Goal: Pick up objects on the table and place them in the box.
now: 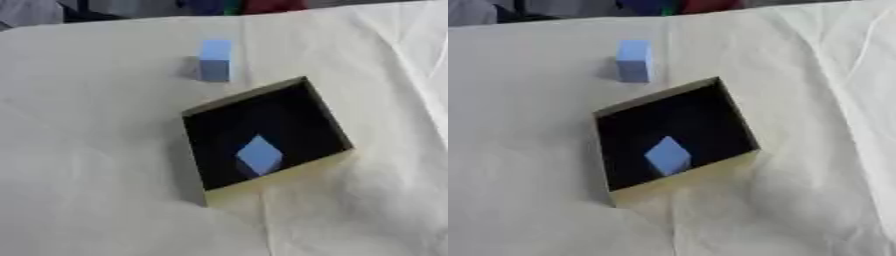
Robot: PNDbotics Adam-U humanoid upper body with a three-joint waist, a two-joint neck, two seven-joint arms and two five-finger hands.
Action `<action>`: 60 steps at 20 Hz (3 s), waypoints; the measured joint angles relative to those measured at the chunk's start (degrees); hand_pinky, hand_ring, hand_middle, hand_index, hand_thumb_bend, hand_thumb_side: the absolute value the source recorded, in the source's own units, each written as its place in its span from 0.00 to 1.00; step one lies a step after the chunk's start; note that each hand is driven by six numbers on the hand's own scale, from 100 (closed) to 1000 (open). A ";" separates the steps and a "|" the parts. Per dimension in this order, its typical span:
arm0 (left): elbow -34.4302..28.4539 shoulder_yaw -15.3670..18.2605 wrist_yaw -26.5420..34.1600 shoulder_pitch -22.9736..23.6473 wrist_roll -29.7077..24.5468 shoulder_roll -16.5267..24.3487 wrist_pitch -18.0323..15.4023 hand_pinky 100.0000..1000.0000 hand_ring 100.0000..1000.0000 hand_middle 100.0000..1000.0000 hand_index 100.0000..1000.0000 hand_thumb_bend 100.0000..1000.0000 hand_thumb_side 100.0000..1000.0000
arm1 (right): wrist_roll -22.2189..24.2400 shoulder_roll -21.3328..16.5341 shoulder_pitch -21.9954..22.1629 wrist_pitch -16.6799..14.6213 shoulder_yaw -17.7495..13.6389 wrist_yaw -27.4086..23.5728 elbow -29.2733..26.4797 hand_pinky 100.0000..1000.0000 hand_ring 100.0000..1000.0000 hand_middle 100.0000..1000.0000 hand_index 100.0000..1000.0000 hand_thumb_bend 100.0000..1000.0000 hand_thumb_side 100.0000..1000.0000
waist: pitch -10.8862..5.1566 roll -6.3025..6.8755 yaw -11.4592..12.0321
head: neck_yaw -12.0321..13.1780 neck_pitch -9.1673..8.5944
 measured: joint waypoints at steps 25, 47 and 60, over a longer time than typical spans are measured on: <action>33.51 -16.16 -16.02 -29.72 -53.14 -2.06 -6.84 0.83 0.81 0.81 1.00 0.65 0.61 | -1.94 3.13 0.78 0.32 -1.56 -3.18 -0.01 0.84 0.75 0.70 0.95 0.00 1.00 | 0.18 0.94 -3.47 | 2.27 -0.41; 48.41 -16.21 -22.36 -34.69 -62.23 -11.32 -13.04 0.89 0.88 0.88 1.00 0.51 0.38 | -2.31 5.15 0.80 2.01 -1.59 -3.87 -0.01 0.84 0.73 0.68 0.94 0.00 1.00 | 1.12 0.58 -5.82 | 6.62 -0.88; 53.22 -14.80 -28.09 -35.74 -60.73 -12.65 -13.46 0.91 0.91 0.89 1.00 0.48 0.32 | -2.41 6.07 0.76 2.63 -1.58 -4.37 -0.01 0.84 0.72 0.67 0.93 0.00 1.00 | 2.46 1.12 -8.29 | 7.34 -2.44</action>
